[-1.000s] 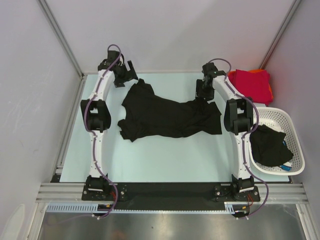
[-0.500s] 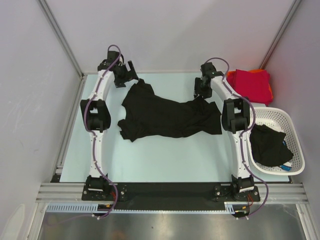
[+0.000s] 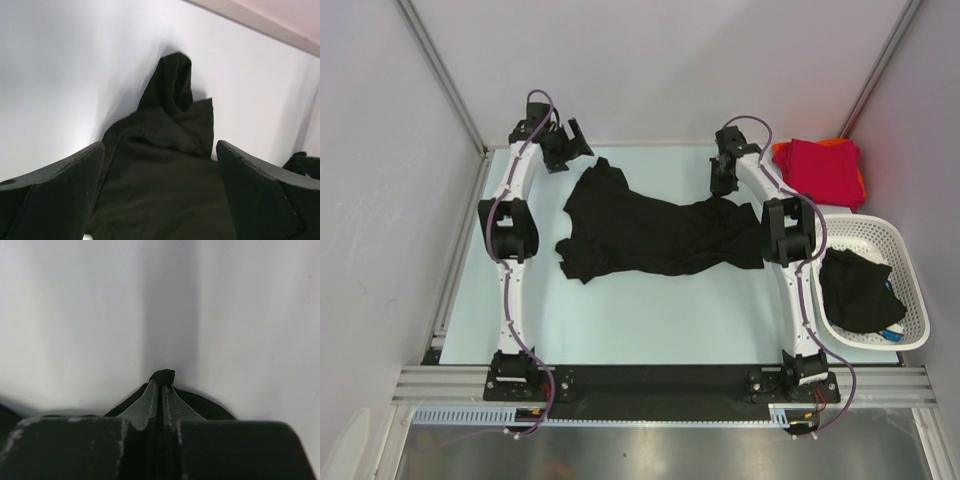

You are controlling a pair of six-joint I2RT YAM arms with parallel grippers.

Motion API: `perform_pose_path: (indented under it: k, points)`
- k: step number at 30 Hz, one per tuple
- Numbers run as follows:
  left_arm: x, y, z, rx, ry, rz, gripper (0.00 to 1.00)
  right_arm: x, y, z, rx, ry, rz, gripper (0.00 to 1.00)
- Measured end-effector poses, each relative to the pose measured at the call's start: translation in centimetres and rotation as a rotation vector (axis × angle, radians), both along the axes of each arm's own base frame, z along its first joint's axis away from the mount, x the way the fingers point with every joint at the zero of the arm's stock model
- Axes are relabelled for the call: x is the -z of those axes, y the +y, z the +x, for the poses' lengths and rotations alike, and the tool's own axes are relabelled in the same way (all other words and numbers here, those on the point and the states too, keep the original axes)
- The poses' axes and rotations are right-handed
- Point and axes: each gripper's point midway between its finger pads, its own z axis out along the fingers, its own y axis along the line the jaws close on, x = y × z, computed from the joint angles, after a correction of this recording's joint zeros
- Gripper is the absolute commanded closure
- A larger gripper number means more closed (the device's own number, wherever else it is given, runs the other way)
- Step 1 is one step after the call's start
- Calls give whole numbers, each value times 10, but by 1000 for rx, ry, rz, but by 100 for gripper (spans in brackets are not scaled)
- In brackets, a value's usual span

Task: Fold and stack the t-shirts
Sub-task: Flatten out the tshirt

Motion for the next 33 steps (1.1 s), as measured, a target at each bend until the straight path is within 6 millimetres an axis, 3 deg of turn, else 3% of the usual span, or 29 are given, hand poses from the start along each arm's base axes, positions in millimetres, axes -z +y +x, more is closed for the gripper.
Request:
perform_pose_path:
  k: [3, 6, 8, 11, 12, 13, 19, 27, 30, 32, 33]
  points:
    - [14, -5, 14, 8, -19, -39, 0, -1, 0, -6, -2, 12, -1, 98]
    - [42, -11, 23, 17, -9, -74, 1, -2, 0, -19, -8, 42, -8, 98]
    - [64, -14, 23, 19, 19, -93, 9, -4, 1, -24, -12, 54, -12, 98]
    - [55, -19, 31, 25, -17, -130, 55, -7, 0, -26, -13, 57, -21, 98]
    - [55, -20, 32, 25, -20, -138, 87, -7, -1, -27, -15, 60, -24, 98]
    - [57, -21, 32, 23, -17, -143, 99, -8, -1, -28, -16, 63, -26, 98]
    - [69, -25, 29, 30, 11, -173, 100, -14, -2, -28, -15, 61, -30, 98]
    - [62, -21, 30, 20, 5, -167, 100, -34, -5, -19, -3, 12, -38, 99]
    - [25, -13, 37, 7, -57, -157, 100, -61, -8, -16, -1, -43, -44, 99]
    - [-14, -3, 41, -7, -123, -153, 100, -91, -11, -12, 4, -108, -45, 100]
    - [-41, 5, 42, -15, -170, -152, 100, -116, -13, -10, 5, -163, -47, 100]
